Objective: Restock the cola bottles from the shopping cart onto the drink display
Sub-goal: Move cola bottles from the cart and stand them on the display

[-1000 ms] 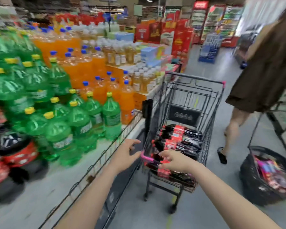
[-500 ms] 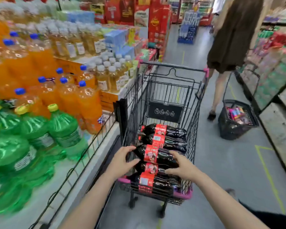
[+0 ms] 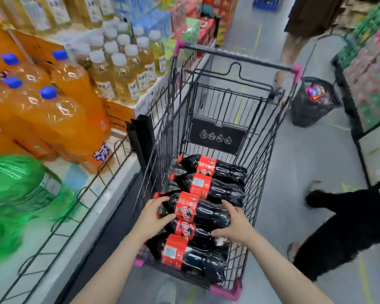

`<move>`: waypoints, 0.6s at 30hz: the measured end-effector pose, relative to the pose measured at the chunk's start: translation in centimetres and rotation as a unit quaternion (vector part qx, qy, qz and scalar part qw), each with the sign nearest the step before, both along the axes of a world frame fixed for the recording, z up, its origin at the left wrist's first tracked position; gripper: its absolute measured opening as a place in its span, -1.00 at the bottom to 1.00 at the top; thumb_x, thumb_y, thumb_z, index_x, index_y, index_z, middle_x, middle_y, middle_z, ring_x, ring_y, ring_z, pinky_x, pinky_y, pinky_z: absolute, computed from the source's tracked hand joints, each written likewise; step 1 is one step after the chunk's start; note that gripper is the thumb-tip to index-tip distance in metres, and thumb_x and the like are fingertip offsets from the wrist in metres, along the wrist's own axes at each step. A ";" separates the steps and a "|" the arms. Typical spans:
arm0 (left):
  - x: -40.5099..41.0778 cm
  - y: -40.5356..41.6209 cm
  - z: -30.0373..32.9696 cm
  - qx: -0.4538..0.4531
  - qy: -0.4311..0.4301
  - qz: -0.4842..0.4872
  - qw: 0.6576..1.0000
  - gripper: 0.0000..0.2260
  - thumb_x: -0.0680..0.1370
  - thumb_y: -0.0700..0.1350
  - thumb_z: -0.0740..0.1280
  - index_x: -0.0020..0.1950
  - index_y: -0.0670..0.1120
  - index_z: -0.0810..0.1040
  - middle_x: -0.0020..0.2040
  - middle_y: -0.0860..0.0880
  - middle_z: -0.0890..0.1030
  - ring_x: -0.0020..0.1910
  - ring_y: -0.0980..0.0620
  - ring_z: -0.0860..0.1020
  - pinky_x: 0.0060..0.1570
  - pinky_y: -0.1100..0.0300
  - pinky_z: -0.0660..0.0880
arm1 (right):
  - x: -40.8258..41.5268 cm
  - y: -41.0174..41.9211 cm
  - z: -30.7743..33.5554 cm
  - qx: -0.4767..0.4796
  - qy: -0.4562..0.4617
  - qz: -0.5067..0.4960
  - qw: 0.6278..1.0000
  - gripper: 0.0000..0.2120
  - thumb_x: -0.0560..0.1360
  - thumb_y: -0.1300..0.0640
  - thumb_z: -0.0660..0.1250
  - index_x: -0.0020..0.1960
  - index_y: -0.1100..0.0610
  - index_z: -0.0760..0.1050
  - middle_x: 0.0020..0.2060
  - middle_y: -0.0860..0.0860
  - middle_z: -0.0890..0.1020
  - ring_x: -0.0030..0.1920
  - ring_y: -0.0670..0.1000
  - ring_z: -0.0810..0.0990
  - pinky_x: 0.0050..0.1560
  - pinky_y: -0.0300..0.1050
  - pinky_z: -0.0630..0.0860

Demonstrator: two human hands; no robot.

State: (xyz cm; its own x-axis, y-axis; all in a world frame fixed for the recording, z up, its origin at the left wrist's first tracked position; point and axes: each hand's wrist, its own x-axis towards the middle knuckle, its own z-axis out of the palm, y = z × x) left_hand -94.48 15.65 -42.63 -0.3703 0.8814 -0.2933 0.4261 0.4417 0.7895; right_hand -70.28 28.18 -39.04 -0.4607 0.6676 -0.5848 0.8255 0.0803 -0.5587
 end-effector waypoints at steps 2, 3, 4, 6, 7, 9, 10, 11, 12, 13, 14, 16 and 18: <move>0.7 0.9 -0.5 -0.021 -0.009 0.031 0.999 -0.46 0.45 0.04 0.44 0.39 0.08 0.34 0.26 0.00 0.37 0.23 0.15 0.34 0.25 0.24 0.27 | -0.4 1.8 -1.1 -0.008 -0.014 0.017 1.000 0.05 0.25 -0.10 0.56 0.52 -0.10 -0.03 0.46 0.20 0.11 0.48 0.17 0.11 0.42 0.03 0.19; 1.2 1.2 -0.8 -0.035 -0.013 0.048 0.998 -0.44 0.45 0.05 0.43 0.40 0.09 0.32 0.24 -0.02 0.37 0.24 0.12 0.34 0.26 0.21 0.28 | -0.5 2.6 -1.8 -0.011 -0.021 0.025 0.999 0.07 0.23 -0.12 0.57 0.52 -0.11 -0.04 0.47 0.21 0.08 0.48 0.19 0.10 0.43 0.06 0.17; 1.7 1.5 -1.0 -0.046 -0.019 0.063 0.997 -0.42 0.45 0.06 0.43 0.42 0.09 0.30 0.22 -0.03 0.37 0.25 0.08 0.36 0.27 0.18 0.31 | -0.6 3.4 -2.4 -0.008 -0.031 0.036 0.999 0.08 0.22 -0.14 0.57 0.52 -0.13 -0.05 0.48 0.22 0.05 0.47 0.20 0.12 0.43 0.08 0.17; 2.7 2.0 -1.7 -0.062 -0.038 0.097 0.993 -0.39 0.45 0.07 0.43 0.44 0.10 0.27 0.24 -0.06 0.36 0.29 -0.02 0.37 0.31 0.10 0.32 | -0.8 4.8 -3.8 -0.002 -0.054 0.058 0.997 0.09 0.20 -0.18 0.56 0.51 -0.15 -0.06 0.48 0.22 0.03 0.46 0.22 0.16 0.43 0.07 0.22; 3.1 2.1 -2.2 -0.066 -0.046 0.111 0.991 -0.38 0.45 0.06 0.44 0.45 0.09 0.25 0.29 -0.07 0.34 0.34 -0.04 0.33 0.35 0.08 0.29 | -0.8 5.3 -4.7 -0.005 -0.062 0.066 0.996 0.09 0.20 -0.18 0.56 0.51 -0.15 -0.06 0.49 0.22 0.02 0.46 0.22 0.17 0.42 0.06 0.23; 3.8 2.7 -3.3 -0.075 -0.053 0.135 0.987 -0.33 0.45 0.04 0.45 0.48 0.08 0.23 0.33 -0.06 0.32 0.39 -0.02 0.26 0.38 0.08 0.23 | -0.9 6.0 -6.2 -0.024 -0.073 0.075 0.994 0.10 0.21 -0.17 0.56 0.52 -0.17 -0.08 0.50 0.21 -0.03 0.48 0.21 0.13 0.42 0.07 0.23; 4.0 3.0 -3.9 -0.081 -0.058 0.146 0.984 -0.31 0.43 0.04 0.47 0.48 0.07 0.22 0.32 -0.05 0.33 0.39 -0.04 0.25 0.38 0.07 0.22 | -0.8 6.2 -7.1 -0.031 -0.077 0.074 0.994 0.10 0.20 -0.17 0.56 0.51 -0.18 -0.08 0.51 0.20 -0.04 0.48 0.21 0.12 0.43 0.08 0.23; 4.2 3.3 -4.5 -0.087 -0.068 0.155 0.982 -0.28 0.41 0.06 0.48 0.48 0.07 0.21 0.32 -0.06 0.33 0.40 -0.06 0.26 0.39 0.05 0.23 | -0.7 6.3 -7.8 -0.029 -0.077 0.069 0.994 0.10 0.20 -0.18 0.56 0.51 -0.18 -0.08 0.51 0.19 -0.03 0.48 0.20 0.13 0.42 0.09 0.24; 4.2 3.6 -4.9 -0.094 -0.080 0.161 0.979 -0.23 0.37 0.12 0.50 0.49 0.09 0.20 0.36 -0.08 0.32 0.41 -0.08 0.25 0.40 0.02 0.22 | -0.6 6.2 -8.2 -0.022 -0.074 0.060 0.995 0.10 0.20 -0.19 0.56 0.51 -0.18 -0.07 0.51 0.18 -0.01 0.47 0.20 0.15 0.42 0.08 0.26; 4.2 4.0 -5.7 -0.105 -0.098 0.167 0.976 -0.16 0.31 0.23 0.50 0.49 0.14 0.18 0.42 -0.10 0.29 0.44 -0.08 0.21 0.42 -0.01 0.19 | -0.6 6.2 -8.9 -0.012 -0.070 0.048 0.996 0.09 0.20 -0.20 0.55 0.51 -0.18 -0.06 0.51 0.17 0.00 0.47 0.19 0.17 0.40 0.07 0.28; 4.1 4.4 -6.5 -0.109 -0.115 0.171 0.973 -0.10 0.23 0.33 0.48 0.48 0.19 0.16 0.46 -0.08 0.25 0.47 -0.05 0.17 0.44 -0.03 0.16 | -0.7 6.3 -9.5 -0.003 -0.066 0.035 0.997 0.08 0.20 -0.20 0.55 0.51 -0.17 -0.05 0.50 0.16 0.02 0.46 0.19 0.18 0.39 0.05 0.30; 3.8 5.5 -8.2 -0.103 -0.144 0.176 0.968 -0.05 0.18 0.35 0.49 0.47 0.24 0.12 0.48 0.02 0.24 0.47 0.07 0.16 0.44 0.03 0.13 | -0.9 6.4 -10.7 -0.002 -0.067 0.014 0.998 0.08 0.20 -0.21 0.55 0.51 -0.18 -0.03 0.49 0.16 0.05 0.46 0.18 0.17 0.37 0.03 0.31; 3.5 6.8 -9.8 -0.103 -0.167 0.185 0.963 -0.06 0.26 0.16 0.54 0.50 0.20 0.07 0.39 0.12 0.30 0.38 0.18 0.20 0.37 0.12 0.15 | -1.2 6.4 -11.9 0.001 -0.075 0.001 0.997 0.07 0.18 -0.21 0.56 0.50 -0.18 0.00 0.47 0.15 0.07 0.44 0.21 0.18 0.34 0.06 0.34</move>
